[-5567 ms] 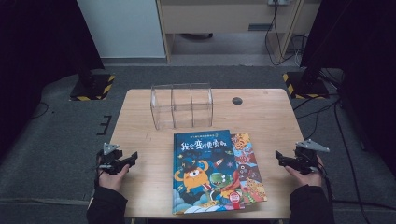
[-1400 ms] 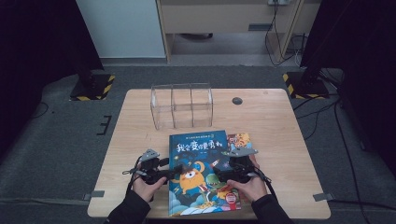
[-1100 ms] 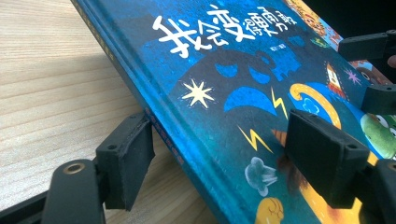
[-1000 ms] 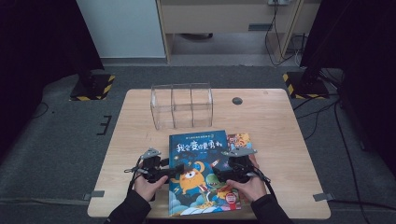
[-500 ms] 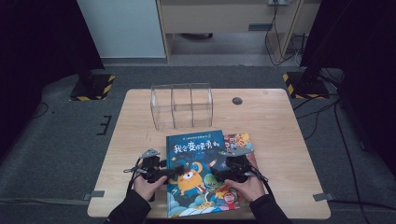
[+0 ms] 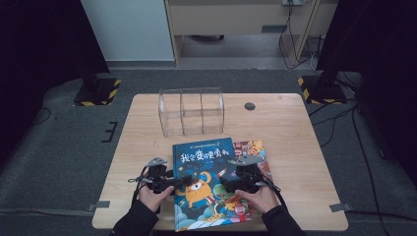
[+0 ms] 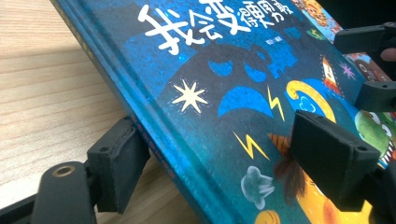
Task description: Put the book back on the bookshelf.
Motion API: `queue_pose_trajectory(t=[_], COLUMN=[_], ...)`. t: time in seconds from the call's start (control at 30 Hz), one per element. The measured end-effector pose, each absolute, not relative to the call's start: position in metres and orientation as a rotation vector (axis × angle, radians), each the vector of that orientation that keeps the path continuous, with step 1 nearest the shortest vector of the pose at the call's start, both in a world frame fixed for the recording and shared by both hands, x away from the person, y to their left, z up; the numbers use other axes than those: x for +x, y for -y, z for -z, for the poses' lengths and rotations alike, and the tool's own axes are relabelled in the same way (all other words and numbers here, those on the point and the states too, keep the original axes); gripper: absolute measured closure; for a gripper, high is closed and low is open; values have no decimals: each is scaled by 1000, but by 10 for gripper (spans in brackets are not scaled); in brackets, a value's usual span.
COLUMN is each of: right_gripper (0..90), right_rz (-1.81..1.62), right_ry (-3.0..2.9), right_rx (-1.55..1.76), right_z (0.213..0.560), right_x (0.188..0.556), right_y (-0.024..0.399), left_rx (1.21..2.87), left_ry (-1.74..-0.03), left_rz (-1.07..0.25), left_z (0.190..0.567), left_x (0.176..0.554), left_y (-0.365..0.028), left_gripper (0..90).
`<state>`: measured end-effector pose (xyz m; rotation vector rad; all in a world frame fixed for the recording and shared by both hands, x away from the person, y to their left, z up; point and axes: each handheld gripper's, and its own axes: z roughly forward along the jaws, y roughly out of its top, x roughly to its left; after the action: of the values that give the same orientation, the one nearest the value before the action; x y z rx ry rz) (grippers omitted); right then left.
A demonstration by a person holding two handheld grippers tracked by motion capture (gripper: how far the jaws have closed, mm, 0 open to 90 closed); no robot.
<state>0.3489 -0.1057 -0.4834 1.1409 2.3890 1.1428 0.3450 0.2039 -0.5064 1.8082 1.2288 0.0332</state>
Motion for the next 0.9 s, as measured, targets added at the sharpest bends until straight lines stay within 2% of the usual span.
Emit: queue_pose_trajectory(t=[0.17,0.23,0.9], right_gripper=[133,134,146], right_rz=[-1141,-1141,-1154], right_ry=[-2391,-2392,-2395], right_rx=[1134,1133,1124], right_z=[484,483,483], right_x=[349,349,346], right_y=[104,104,98], left_rx=[1803,1805,1865], left_ry=[-1218,-1221,-1298], left_rz=[-29,-23,-52], left_z=[511,510,495], left_x=[346,347,333], left_y=[-199,-198,-205], left_gripper=[121,120,182])
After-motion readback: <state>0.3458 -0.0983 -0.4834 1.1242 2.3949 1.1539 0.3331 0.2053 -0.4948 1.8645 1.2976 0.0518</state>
